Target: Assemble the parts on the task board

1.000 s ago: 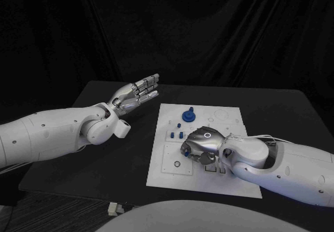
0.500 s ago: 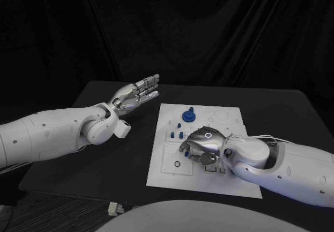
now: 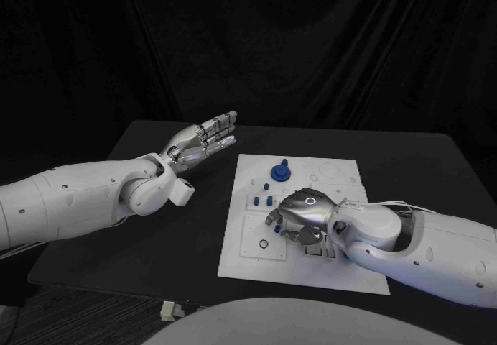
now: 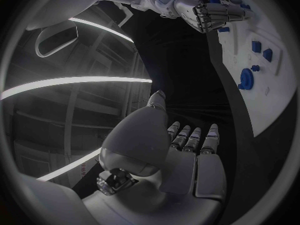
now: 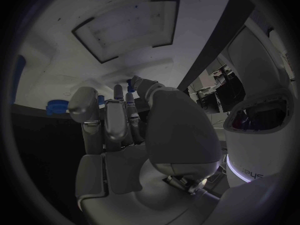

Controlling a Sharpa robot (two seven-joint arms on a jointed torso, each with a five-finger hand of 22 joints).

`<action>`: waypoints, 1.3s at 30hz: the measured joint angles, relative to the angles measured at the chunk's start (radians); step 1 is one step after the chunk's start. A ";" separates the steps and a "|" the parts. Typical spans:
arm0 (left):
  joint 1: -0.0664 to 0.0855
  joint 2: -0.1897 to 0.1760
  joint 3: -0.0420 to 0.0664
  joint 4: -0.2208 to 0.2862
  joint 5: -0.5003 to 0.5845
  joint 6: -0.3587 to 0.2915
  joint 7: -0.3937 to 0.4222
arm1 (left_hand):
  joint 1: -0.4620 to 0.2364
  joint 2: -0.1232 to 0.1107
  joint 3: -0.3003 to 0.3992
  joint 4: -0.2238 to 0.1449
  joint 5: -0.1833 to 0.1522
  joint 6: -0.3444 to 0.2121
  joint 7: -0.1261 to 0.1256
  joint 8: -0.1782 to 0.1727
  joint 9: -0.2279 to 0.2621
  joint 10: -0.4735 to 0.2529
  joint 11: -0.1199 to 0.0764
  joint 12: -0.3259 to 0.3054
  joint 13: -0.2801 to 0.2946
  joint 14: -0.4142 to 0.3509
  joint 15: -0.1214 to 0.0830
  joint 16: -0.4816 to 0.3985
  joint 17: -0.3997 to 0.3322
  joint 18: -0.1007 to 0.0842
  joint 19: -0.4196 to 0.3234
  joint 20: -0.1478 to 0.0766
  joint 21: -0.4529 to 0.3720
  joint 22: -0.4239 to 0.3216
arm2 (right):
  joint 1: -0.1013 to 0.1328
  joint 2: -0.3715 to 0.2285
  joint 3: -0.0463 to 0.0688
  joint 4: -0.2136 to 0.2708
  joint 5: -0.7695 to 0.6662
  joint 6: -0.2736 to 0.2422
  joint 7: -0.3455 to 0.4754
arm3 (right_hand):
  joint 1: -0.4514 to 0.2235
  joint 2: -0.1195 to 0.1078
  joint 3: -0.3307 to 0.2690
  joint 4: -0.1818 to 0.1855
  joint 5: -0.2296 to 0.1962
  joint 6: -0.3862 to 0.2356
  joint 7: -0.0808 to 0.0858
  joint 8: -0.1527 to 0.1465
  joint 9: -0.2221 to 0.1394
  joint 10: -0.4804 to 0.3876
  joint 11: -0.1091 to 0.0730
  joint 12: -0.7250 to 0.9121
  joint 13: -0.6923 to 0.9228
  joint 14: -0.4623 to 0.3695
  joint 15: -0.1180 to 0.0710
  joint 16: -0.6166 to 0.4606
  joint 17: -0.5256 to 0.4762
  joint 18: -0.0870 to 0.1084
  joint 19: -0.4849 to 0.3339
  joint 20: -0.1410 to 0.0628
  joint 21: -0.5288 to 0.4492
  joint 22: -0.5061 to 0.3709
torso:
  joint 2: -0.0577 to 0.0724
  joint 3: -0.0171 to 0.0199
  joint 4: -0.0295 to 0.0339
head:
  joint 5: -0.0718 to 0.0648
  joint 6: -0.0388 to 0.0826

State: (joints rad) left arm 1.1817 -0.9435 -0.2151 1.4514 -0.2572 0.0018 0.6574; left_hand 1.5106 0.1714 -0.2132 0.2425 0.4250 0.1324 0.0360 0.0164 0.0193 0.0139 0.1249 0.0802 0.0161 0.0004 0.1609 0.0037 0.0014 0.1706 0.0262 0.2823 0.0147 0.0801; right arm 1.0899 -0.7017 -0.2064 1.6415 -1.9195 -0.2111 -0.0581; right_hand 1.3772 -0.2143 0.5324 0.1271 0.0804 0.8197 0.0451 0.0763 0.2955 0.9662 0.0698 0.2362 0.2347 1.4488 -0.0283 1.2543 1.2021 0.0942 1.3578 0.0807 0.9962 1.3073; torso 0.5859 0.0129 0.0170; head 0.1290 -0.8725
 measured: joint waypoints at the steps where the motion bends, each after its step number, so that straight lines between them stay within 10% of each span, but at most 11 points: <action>1: 0.000 0.000 0.000 0.000 0.000 0.000 0.000 | 0.000 0.000 0.000 0.000 0.000 0.000 0.000 0.000 0.000 0.000 0.000 0.000 0.000 0.000 0.000 0.000 0.000 0.000 0.000 0.000 0.000 0.000 | 0.000 0.000 0.000 0.000 0.000 0.000 0.000 | 0.000 0.000 0.000 0.000 0.000 0.000 0.000 0.000 0.000 0.000 0.000 0.000 0.000 0.000 0.000 0.000 0.000 0.000 0.000 0.000 0.000 0.000 | 0.000 0.0000 0.0000 | 0.000 0.000; 12: -0.001 -0.003 0.000 0.001 0.000 0.001 0.000 | 0.000 0.000 -0.003 -0.003 0.000 0.000 0.000 0.000 0.000 0.000 0.000 0.000 0.000 0.000 0.000 0.000 0.000 0.000 0.000 0.000 0.000 0.000 | 0.018 -0.069 -0.002 0.043 0.001 -0.047 -0.001 | -0.025 -0.012 -0.100 0.052 -0.027 -0.058 -0.026 -0.006 -0.056 -0.112 0.000 -0.035 -0.030 -0.007 0.000 0.007 0.000 0.000 0.000 0.000 -0.017 0.000 | 0.000 0.0000 0.0001 | 0.000 0.000; 15: -0.001 -0.004 0.000 0.002 0.000 0.001 0.000 | 0.000 0.000 -0.003 -0.003 0.000 0.000 0.000 0.000 0.000 0.000 0.000 0.000 0.000 0.000 0.000 0.000 0.000 0.000 0.000 0.000 0.000 0.000 | 0.054 -0.101 -0.002 0.069 0.009 -0.083 -0.001 | -0.004 0.003 -0.245 0.127 -0.027 -0.130 -0.043 -0.006 -0.111 -0.150 -0.002 -0.041 -0.060 0.011 -0.004 0.036 0.025 0.000 0.018 -0.004 0.003 0.000 | 0.000 0.0000 0.0001 | 0.000 0.000; 20: -0.001 -0.005 0.000 0.002 0.000 0.001 0.000 | 0.000 0.000 -0.003 -0.003 0.000 0.000 0.000 0.000 0.000 0.000 0.000 0.000 0.000 0.000 0.000 0.000 0.000 0.000 0.000 0.000 0.000 0.000 | 0.125 -0.156 0.000 0.108 0.035 -0.141 0.000 | -0.006 -0.009 -0.311 0.166 -0.027 -0.143 -0.046 -0.010 -0.131 -0.152 -0.002 -0.041 -0.075 0.011 -0.004 0.060 0.049 0.000 0.025 -0.008 0.014 0.001 | 0.000 -0.0001 0.0001 | 0.000 0.000; 29: -0.001 -0.004 0.000 0.003 0.000 0.001 0.000 | 0.000 0.000 -0.003 -0.003 0.000 0.000 0.000 0.000 0.000 0.000 0.000 0.000 0.000 0.000 0.000 0.000 0.000 0.000 0.000 0.000 0.000 0.001 | 0.228 -0.233 0.001 0.112 0.105 -0.190 -0.019 | -0.037 -0.003 -0.341 0.167 -0.027 0.030 -0.010 0.046 -0.116 -0.097 -0.008 -0.012 -0.084 0.015 -0.007 0.131 0.106 0.000 0.059 -0.013 0.086 0.001 | 0.000 -0.0002 0.0002 | -0.009 0.000; 39: -0.001 -0.001 0.000 0.006 0.000 0.001 0.001 | 0.000 0.000 -0.005 -0.004 0.000 0.004 0.004 0.000 0.001 0.000 0.000 0.000 0.000 -0.004 0.004 0.000 -0.001 0.000 0.000 0.000 0.000 0.003 | 0.201 -0.242 0.000 0.043 0.145 -0.136 -0.061 | -0.045 0.005 -0.367 0.168 -0.027 0.030 -0.010 0.046 -0.120 -0.086 -0.010 -0.012 -0.087 0.015 -0.007 0.132 0.106 0.000 0.063 -0.016 0.086 0.001 | 0.000 -0.0003 0.0003 | -0.010 0.000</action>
State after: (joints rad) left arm 1.1807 -0.9445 -0.2150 1.4574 -0.2570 0.0029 0.6580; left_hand 1.5106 0.1714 -0.2177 0.2381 0.4249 0.1360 0.0395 0.0164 0.0206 0.0139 0.1249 0.0802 0.0157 -0.0032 0.1644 0.0037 0.0009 0.1705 0.0262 0.2823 0.0148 0.0835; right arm 1.2913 -0.9440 -0.2067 1.6848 -1.7744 -0.3467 -0.1195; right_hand 1.3324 -0.2090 0.1655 0.2951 0.0532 0.8496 0.0348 0.1220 0.1752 0.8797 0.0601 0.2246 0.1475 1.4635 -0.0358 1.3858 1.3081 0.0942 1.4206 0.0645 1.0825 1.3079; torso 0.5855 0.0127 0.0173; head 0.1187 -0.8725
